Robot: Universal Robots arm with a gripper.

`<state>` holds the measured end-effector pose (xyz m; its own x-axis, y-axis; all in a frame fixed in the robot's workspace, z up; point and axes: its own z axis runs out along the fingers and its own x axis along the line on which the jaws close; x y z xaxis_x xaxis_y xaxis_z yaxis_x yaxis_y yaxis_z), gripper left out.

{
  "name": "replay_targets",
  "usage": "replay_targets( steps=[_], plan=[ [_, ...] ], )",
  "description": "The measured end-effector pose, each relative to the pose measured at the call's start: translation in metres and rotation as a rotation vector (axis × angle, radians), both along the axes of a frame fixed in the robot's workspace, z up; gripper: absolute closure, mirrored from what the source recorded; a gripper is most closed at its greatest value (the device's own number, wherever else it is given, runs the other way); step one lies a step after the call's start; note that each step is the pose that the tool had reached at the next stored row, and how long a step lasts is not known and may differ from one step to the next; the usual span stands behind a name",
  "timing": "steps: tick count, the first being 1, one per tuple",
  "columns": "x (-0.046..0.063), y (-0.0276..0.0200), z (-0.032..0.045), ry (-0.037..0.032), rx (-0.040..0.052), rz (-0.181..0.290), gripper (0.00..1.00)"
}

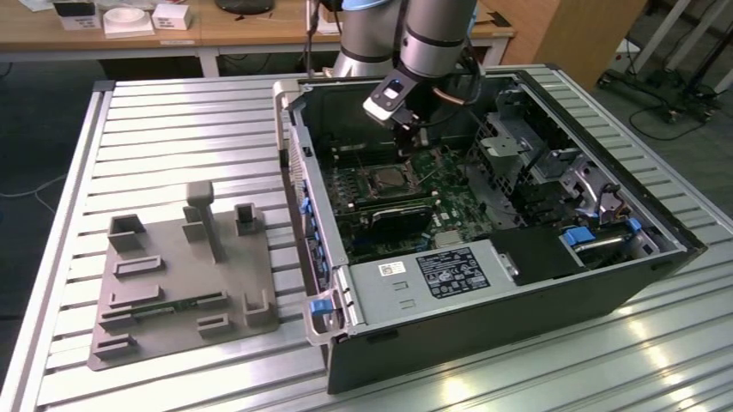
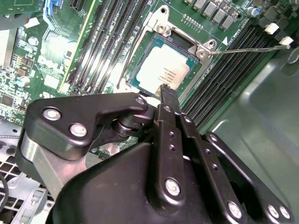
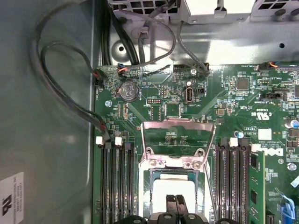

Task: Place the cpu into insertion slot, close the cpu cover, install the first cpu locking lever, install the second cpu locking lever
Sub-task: 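Close the cpu cover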

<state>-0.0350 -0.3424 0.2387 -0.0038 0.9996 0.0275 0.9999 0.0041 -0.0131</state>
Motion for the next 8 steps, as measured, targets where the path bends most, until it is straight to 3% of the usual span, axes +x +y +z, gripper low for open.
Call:
replay_targets(
  steps=[8],
  plan=[
    [0.0059,0.0,0.0037,-0.0001,0.0002,0.0,0.9]
  ],
)
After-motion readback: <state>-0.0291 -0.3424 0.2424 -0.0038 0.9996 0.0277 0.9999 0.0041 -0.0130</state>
